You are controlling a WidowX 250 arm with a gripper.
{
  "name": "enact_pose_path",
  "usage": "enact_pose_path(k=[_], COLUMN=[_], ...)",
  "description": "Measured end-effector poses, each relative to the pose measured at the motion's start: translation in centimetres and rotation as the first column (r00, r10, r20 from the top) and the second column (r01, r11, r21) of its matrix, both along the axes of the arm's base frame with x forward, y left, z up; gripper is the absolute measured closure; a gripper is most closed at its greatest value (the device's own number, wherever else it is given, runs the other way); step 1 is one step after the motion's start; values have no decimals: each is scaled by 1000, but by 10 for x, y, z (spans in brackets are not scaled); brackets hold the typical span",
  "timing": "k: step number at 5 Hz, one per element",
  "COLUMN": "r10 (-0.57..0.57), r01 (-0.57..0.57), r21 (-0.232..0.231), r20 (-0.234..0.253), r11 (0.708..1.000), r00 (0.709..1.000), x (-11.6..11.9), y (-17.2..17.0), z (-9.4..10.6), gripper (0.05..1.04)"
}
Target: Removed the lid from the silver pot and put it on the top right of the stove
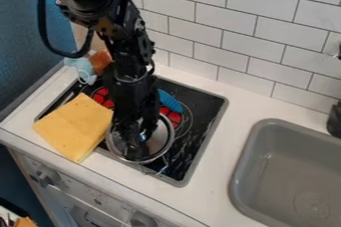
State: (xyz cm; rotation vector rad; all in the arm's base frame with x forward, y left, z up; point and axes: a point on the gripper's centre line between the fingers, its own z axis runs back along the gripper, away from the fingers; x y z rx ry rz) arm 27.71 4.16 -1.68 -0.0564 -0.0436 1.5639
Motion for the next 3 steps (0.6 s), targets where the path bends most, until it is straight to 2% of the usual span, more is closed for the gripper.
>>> enact_pose_path(k=[1,2,3], r10=[-7,-8,-11], r01=[7,8,11], r21=[5,5,4], r20=[-2,4,1], r11=[1000,1000,1000], r00=[1000,1000,1000], x=[1,1,-2], y=[0,0,-1], z=[-1,2,3], gripper=[533,702,800])
